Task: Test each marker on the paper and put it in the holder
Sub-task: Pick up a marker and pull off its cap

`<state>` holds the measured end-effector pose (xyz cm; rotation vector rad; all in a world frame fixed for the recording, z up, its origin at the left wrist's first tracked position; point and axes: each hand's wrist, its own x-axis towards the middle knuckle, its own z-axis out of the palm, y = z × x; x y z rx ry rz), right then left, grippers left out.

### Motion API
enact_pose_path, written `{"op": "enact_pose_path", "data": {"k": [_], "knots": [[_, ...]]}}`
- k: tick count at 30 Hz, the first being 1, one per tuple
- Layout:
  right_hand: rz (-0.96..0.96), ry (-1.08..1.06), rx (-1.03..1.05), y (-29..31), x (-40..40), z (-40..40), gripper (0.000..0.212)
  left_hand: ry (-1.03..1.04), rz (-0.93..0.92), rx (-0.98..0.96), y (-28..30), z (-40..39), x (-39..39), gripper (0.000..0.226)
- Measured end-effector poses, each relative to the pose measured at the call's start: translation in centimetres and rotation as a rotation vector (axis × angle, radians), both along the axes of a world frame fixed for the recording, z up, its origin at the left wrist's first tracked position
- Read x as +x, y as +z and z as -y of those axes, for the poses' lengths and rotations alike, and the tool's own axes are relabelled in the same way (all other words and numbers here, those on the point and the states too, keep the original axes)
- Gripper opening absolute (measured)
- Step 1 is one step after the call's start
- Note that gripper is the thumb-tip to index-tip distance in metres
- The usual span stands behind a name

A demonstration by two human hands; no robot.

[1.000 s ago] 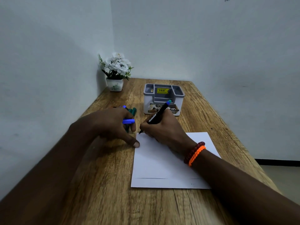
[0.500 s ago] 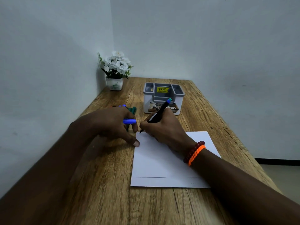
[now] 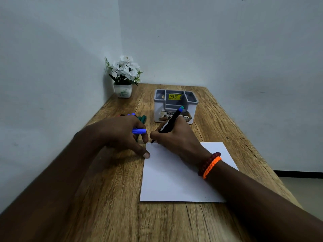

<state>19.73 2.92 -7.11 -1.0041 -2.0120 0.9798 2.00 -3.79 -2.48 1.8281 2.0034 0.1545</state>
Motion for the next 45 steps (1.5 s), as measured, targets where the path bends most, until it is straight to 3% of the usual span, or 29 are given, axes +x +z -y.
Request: {"op": "enact_pose_path", "data": {"k": [17,25,31,41,45], "knots": [[0.015,-0.017,-0.003,-0.33,0.17,-0.3,0.022,-0.01,0.013,0.004,0.01,0.07,0.06,0.048],[-0.016,-0.042,-0.037,-0.54,0.12,-0.4,0.042,-0.019,0.015,0.0,0.07,0.12,0.14,0.049],[0.012,-0.018,-0.001,-0.33,0.27,-0.3,0.029,-0.017,0.007,-0.006,0.03,0.03,0.16,0.05],[0.004,-0.059,-0.025,-0.78,0.12,-0.73,0.044,-0.026,0.011,0.002,-0.08,-0.08,0.09,0.047],[0.002,-0.064,-0.004,-0.76,0.17,-0.65,0.039,-0.034,0.024,-0.003,-0.06,-0.15,0.06,0.046]]}}
